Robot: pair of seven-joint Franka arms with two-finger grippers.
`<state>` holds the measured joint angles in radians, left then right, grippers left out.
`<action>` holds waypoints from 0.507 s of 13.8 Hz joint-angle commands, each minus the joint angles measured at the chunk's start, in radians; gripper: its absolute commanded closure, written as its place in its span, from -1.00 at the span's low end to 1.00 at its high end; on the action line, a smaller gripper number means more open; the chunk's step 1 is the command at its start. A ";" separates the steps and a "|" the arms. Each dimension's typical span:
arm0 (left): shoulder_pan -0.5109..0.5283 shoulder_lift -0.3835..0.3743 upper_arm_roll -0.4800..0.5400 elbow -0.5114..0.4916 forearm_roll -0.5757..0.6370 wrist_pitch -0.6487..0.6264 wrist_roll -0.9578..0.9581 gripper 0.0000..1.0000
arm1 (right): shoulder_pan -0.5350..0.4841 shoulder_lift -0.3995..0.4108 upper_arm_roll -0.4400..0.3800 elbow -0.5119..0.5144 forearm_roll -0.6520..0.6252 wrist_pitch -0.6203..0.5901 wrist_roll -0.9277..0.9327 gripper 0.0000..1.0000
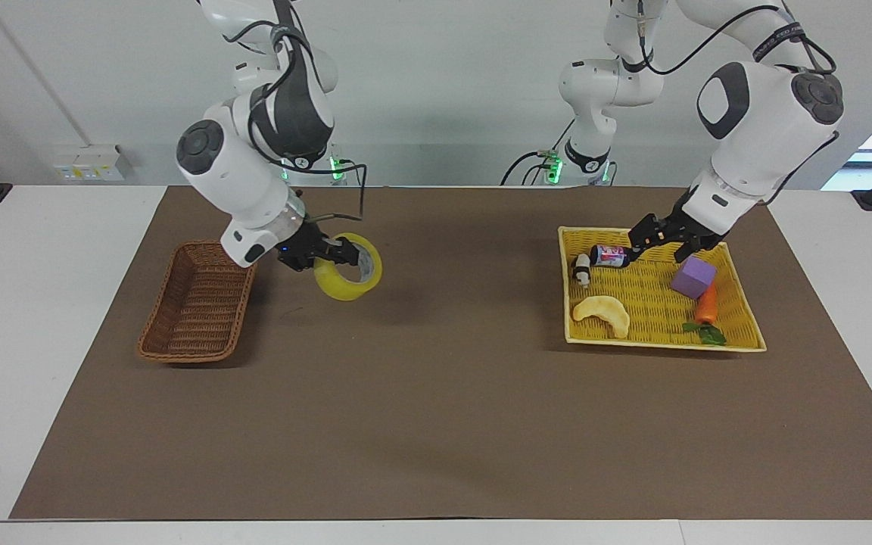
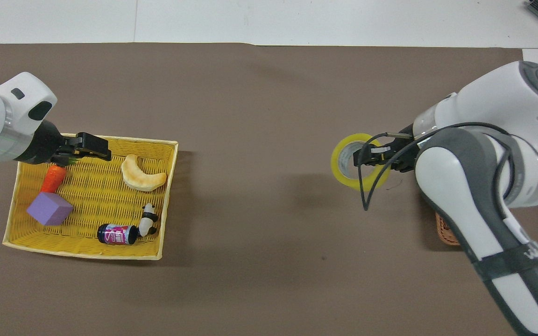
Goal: Move tape to another basket
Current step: 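Carry the tape with the right gripper and lower it into the basket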
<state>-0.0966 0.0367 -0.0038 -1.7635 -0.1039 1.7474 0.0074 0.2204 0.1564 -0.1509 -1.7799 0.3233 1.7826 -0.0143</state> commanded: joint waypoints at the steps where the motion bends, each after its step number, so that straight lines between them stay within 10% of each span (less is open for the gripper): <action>1: 0.032 -0.003 0.002 0.038 0.069 -0.072 0.121 -1.00 | -0.151 -0.021 0.011 -0.022 -0.020 -0.032 -0.232 1.00; 7: 0.034 0.014 0.002 0.211 0.116 -0.189 0.112 -1.00 | -0.283 -0.035 0.011 -0.096 -0.176 0.090 -0.312 1.00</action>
<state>-0.0685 0.0361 0.0027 -1.5895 -0.0087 1.5840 0.1096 -0.0284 0.1529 -0.1557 -1.8278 0.1843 1.8225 -0.3128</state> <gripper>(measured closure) 0.000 1.000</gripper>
